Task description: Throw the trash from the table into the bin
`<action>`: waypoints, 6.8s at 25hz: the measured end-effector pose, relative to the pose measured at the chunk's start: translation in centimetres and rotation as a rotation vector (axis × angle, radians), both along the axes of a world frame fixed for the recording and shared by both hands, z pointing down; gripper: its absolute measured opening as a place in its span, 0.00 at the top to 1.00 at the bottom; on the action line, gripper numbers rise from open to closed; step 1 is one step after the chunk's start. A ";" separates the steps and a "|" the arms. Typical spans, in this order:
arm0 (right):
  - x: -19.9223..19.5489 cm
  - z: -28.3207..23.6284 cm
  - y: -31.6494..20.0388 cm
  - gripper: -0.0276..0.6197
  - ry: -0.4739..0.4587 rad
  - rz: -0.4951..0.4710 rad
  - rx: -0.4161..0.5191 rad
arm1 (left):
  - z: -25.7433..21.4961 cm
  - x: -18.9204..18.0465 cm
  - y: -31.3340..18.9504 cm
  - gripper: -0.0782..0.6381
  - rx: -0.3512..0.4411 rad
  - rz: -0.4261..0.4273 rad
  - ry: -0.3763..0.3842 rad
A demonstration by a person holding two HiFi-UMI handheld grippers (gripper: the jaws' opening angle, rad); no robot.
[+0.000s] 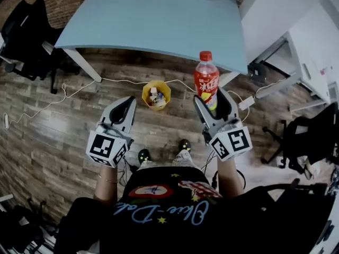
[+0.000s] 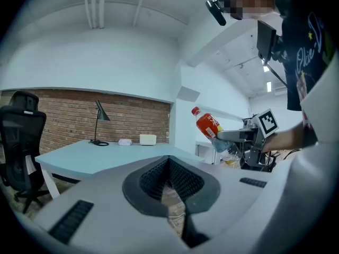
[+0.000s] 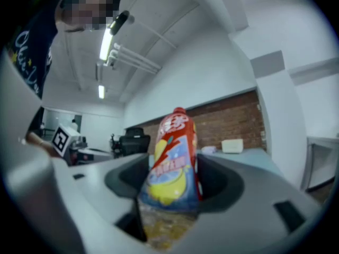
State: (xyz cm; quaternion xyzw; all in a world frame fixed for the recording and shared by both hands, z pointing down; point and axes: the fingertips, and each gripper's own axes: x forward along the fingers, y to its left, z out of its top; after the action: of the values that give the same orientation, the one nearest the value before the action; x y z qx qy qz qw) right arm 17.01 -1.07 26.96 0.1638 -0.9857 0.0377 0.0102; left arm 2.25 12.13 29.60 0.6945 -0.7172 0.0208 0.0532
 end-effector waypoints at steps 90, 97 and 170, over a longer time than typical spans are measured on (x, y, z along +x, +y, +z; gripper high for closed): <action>-12.7 32.5 -4.1 0.52 0.340 -0.380 -0.188 | 25.8 -4.6 -9.8 0.88 -0.122 -0.182 0.068; -13.3 36.0 -4.4 0.51 0.377 -0.371 -0.234 | 28.3 -5.5 -10.6 0.88 -0.114 -0.215 0.107; -19.1 62.5 -5.4 0.51 1.044 -0.427 -0.157 | 35.3 -12.9 -6.1 0.88 -0.252 -0.286 0.180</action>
State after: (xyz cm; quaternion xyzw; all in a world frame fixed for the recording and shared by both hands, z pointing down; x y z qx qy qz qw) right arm -2.04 -6.49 89.50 -0.0434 -0.8555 0.0220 0.5155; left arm -10.69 6.03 64.88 0.5725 -0.7927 0.0405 0.2057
